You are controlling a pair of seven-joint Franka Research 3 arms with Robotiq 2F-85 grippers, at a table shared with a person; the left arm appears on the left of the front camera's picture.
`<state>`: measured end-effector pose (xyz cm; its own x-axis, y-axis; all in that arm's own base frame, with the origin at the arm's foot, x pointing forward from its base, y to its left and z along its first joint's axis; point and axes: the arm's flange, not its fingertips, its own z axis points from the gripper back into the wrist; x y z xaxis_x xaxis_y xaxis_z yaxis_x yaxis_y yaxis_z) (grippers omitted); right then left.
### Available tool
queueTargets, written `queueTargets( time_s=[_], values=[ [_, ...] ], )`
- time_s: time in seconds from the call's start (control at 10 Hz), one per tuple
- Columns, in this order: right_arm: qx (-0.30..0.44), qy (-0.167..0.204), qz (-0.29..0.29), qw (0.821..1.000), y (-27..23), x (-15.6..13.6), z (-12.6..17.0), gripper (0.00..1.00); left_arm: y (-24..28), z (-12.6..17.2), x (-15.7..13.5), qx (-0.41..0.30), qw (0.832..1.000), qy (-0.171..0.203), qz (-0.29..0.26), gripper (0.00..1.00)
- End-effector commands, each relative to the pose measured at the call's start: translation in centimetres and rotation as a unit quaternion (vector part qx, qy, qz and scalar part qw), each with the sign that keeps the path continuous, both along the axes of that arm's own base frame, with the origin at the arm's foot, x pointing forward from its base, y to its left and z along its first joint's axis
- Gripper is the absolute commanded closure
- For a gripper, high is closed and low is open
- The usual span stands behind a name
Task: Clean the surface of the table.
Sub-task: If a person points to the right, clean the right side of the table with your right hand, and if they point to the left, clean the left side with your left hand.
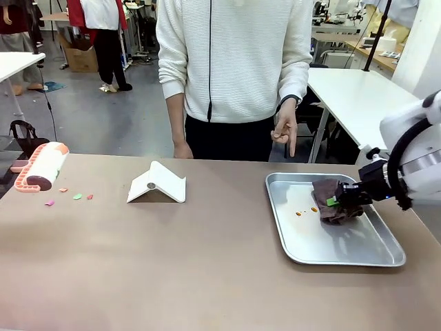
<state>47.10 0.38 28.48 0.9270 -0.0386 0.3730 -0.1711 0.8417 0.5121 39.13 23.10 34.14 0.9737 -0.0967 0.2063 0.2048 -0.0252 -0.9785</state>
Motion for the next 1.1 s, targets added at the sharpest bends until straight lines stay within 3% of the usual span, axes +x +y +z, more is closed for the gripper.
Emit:
queueTargets(
  time_s=[0.0, 0.4, 0.6, 1.0],
  values=[
    [0.011, 0.014, 0.031, 0.999, 2.6, 0.9, 0.1, 0.94, 0.1, 0.5, -0.5, -0.003, 1.0, -0.004, 0.001, 0.93],
    [0.02, 0.025, 0.119, 0.992, 9.0, 0.6, -0.3, 0.94, 0.1, 0.5, -0.5, -0.003, 1.0, -0.004, 0.001, 0.93],
    [-0.01, 0.025, 0.135, 0.99, 11.2, 0.2, -0.7, 0.94, 0.1, 0.5, -0.5, -0.003, 1.0, -0.004, 0.001, 0.93],
    [-0.027, 0.027, 0.064, 0.997, 7.2, 0.5, -0.7, 0.94, 0.1, 0.5, -0.5, -0.003, 1.0, -0.004, 0.001, 0.93]
  ],
)
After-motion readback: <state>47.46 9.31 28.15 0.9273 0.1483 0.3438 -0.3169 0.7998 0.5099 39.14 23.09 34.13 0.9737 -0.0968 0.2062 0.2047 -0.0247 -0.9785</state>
